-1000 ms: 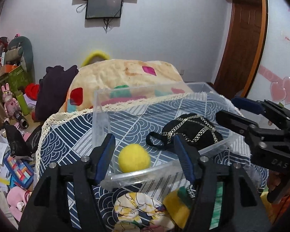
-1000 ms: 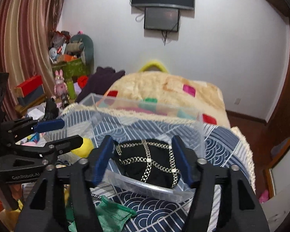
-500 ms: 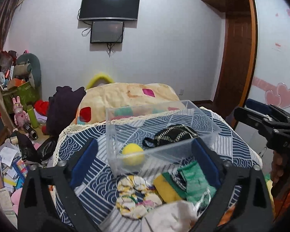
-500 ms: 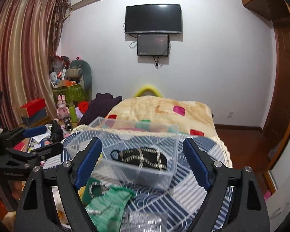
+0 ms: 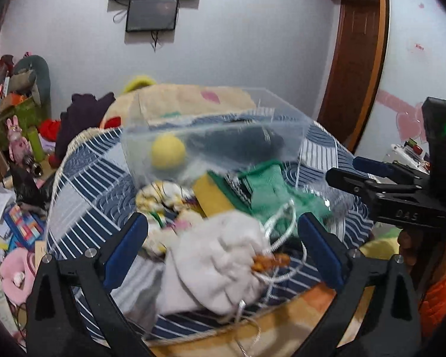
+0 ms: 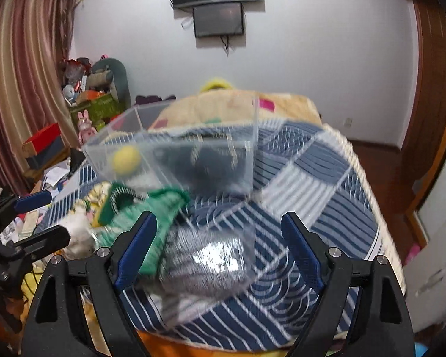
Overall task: Organize soft objects
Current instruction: 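Grasp the grey mesh bag with the right tool while the left tool grasps the white drawstring pouch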
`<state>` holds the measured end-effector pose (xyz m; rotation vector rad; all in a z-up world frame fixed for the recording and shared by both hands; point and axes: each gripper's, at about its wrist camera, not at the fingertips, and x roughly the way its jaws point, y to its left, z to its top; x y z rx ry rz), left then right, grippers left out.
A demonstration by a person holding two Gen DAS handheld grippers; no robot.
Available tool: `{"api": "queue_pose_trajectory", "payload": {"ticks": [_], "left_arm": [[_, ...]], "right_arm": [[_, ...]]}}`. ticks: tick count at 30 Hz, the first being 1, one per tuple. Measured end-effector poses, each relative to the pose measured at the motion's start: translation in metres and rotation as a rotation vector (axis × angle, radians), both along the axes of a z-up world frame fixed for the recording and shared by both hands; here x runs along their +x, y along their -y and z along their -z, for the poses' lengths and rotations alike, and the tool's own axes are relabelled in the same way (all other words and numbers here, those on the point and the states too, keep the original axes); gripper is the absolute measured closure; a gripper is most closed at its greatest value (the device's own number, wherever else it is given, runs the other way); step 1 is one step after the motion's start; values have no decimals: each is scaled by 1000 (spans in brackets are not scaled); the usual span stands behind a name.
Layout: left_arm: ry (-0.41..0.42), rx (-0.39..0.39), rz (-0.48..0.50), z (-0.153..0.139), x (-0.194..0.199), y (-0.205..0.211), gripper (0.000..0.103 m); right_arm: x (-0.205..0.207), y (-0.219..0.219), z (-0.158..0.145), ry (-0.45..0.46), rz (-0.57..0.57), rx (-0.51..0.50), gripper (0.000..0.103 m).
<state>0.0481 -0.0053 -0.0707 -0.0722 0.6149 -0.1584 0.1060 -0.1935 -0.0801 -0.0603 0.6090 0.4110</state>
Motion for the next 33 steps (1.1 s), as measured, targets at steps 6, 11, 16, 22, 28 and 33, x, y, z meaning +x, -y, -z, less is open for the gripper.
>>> {"api": "queue_pose_trajectory", "payload": {"ticks": [6, 11, 16, 22, 28, 33], "left_arm": [[-24, 33, -49, 19, -4, 3, 1], [-27, 10, -105, 29, -10, -5, 6], [-58, -21, -67, 33, -7, -7, 37], [-67, -38, -66, 32, -6, -11, 62], [-21, -41, -74, 15, -14, -17, 64], [35, -45, -80, -6, -18, -23, 64]], "right_arm": [[-1, 7, 22, -77, -2, 15, 22], [-5, 6, 33, -134, -40, 75, 52], [-14, 2, 27, -95, -64, 45, 72], [-21, 11, 17, -49, -18, 49, 80], [-21, 23, 1, 1, 18, 64, 80], [-26, 29, -15, 51, 27, 81, 80]]}}
